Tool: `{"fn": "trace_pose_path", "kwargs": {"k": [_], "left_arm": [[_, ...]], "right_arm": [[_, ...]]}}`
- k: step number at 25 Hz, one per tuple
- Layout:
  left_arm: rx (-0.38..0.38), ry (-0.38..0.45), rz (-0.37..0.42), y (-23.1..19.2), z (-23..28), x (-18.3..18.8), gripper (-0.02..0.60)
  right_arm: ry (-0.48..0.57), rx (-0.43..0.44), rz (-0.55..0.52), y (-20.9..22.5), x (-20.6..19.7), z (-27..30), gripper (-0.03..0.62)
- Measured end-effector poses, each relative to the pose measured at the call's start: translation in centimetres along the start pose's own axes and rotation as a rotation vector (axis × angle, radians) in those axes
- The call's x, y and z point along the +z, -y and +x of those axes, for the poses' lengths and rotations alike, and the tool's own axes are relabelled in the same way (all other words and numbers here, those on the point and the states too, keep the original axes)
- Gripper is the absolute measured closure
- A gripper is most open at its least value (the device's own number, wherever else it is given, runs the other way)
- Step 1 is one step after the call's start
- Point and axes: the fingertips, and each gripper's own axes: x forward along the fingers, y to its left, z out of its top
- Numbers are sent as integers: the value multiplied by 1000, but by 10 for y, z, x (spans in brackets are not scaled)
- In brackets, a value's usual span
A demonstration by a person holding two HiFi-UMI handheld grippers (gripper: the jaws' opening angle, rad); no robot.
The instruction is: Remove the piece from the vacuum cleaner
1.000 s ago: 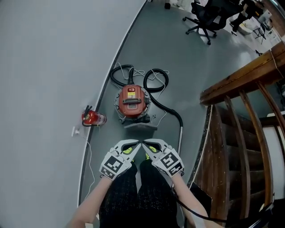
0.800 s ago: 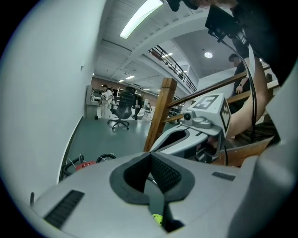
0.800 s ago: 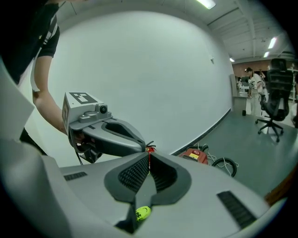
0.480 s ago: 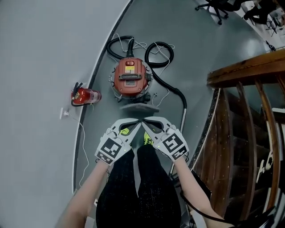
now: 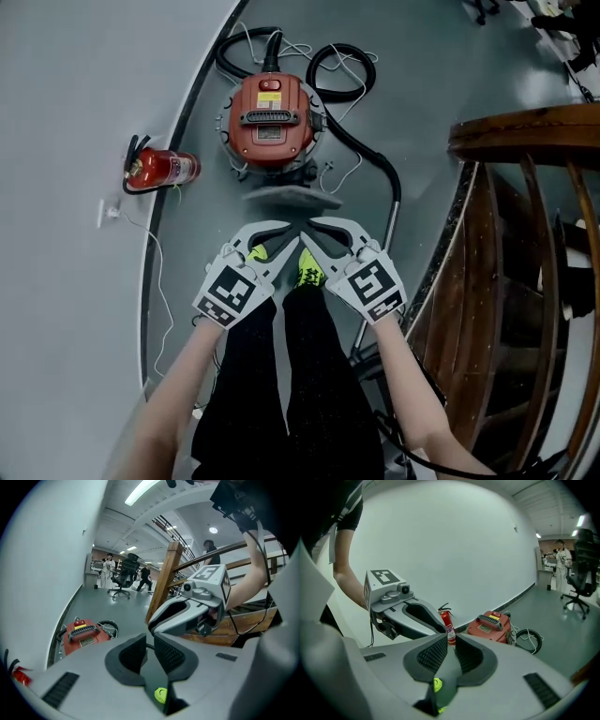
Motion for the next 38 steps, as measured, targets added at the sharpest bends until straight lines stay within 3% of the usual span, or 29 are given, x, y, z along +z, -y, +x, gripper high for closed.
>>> {"fn": "trace_pose_path", "kwargs": {"k": [9,23,38], "left_arm": [[24,-28,49,-30,35,-43,476],[31,-81,14,-65,80,-94,414],[58,-170,60,-96,107,-136,334]], "right_arm": [[-49,-1,-15,31,-44,36,494],[-152,4,-53,69,-92,80,434],[-301,13,-151,93,-127,117,370]]}}
